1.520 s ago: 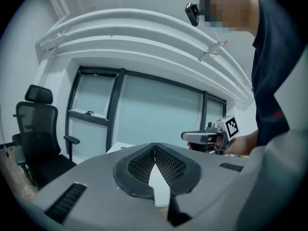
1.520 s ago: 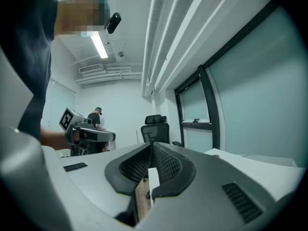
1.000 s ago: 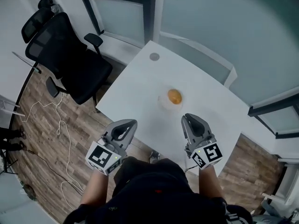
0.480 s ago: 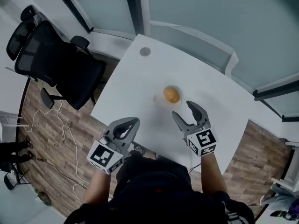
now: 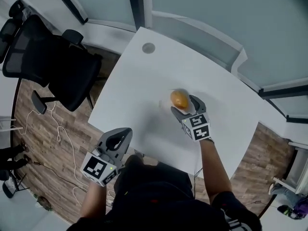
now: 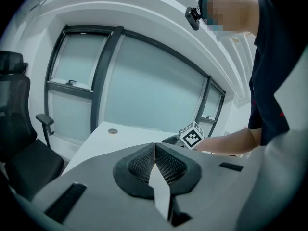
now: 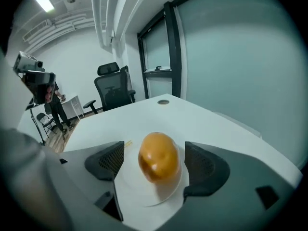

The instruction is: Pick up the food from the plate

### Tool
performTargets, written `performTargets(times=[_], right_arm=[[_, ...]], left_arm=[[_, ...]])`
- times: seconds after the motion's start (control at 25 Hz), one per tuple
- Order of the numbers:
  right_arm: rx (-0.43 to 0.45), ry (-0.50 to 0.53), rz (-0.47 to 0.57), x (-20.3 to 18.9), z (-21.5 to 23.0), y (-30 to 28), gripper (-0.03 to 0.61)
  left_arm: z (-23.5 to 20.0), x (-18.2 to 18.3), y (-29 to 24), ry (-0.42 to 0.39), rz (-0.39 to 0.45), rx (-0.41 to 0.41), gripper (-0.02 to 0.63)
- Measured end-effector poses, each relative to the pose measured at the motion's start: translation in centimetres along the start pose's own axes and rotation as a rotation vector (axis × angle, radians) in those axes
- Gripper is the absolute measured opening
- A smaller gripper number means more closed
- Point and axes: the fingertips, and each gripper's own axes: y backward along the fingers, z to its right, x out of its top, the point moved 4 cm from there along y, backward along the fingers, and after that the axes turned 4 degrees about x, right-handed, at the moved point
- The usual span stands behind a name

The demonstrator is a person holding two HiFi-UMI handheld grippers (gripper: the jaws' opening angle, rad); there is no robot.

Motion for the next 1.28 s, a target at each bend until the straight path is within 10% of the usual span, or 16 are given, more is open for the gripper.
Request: performTargets(times=[0.4, 1.28], right_arm=[[-0.037, 0.008, -0.105, -1.1, 1.2, -3.8, 0.371], [-0.193, 0.133, 0.445, 15.1, -8.8, 17.9, 0.371]], left_arm=[[-3.3, -1.7, 1.5, 0.063, -0.025, 0.055, 0.023], [1.7, 8.5, 5.1, -0.095, 0.211, -0.106, 0.023]])
